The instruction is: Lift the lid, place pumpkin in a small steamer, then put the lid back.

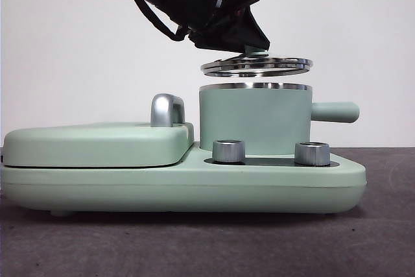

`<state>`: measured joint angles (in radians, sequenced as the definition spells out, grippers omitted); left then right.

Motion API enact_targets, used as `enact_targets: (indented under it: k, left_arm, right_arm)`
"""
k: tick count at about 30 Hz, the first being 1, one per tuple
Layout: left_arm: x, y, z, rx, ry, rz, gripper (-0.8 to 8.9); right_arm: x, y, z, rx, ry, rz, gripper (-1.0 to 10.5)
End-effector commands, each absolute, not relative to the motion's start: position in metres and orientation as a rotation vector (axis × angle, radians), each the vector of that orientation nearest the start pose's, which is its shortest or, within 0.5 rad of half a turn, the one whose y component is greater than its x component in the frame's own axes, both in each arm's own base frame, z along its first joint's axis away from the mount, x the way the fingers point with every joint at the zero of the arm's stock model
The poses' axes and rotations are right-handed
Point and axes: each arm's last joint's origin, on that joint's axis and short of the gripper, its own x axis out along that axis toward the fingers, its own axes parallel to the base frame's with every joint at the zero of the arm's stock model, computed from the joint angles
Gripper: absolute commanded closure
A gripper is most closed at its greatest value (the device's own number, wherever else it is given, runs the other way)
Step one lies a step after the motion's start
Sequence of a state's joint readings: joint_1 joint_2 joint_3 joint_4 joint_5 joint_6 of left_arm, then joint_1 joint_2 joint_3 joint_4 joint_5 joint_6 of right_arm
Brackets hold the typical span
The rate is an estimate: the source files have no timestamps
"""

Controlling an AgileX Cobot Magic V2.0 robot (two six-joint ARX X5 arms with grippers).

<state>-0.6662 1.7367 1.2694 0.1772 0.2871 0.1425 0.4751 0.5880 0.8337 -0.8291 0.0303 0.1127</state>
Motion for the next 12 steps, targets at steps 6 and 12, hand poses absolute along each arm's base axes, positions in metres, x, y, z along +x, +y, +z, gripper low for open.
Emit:
enact_targets:
  k: [6,12]
  left_arm:
    - [0.3115,-0.2597,0.2844,0.198,0.229,-0.978,8.04]
    - [0.3134,-0.2612,0.2801,0.200,0.235,-0.978,8.04]
  right_arm:
    - [0.0939,0.0469,0.3160,-0.037,0.585,0.372,5.4]
    - [0.0939,0.0469,0.3160,-0.037,0.584,0.372,5.4]
